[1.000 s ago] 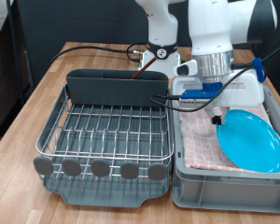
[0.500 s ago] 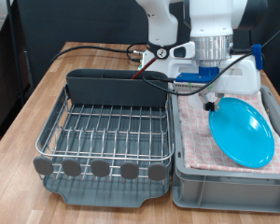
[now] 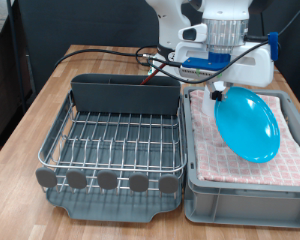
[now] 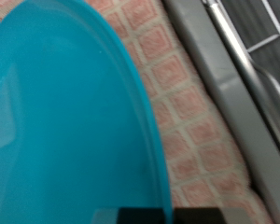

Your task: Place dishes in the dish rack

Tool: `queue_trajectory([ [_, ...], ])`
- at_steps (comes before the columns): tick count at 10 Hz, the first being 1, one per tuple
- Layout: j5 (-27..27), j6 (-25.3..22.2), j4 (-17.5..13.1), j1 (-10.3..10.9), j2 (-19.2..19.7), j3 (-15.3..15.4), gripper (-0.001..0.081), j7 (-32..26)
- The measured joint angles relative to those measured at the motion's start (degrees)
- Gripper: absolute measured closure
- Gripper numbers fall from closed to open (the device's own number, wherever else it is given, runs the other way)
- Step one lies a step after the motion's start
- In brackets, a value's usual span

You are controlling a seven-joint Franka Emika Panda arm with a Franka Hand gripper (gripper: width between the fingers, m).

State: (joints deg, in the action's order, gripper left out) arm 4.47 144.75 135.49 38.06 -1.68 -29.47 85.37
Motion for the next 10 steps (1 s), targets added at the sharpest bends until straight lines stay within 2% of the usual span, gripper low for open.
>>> queue_trajectory([
  [3, 5.7, -8.2, -0.4, -1.1, -5.6, -0.2, 0.0786, 1.8],
  [6, 7.7, -13.8, -1.9, -1.7, -8.2, -0.3, 0.0786, 1.4],
  [8, 7.9, -14.7, -2.3, -1.7, -8.3, -0.3, 0.0786, 1.1],
  [10, 11.9, -15.4, -2.3, -2.1, -8.3, -0.5, 0.0786, 0.5],
])
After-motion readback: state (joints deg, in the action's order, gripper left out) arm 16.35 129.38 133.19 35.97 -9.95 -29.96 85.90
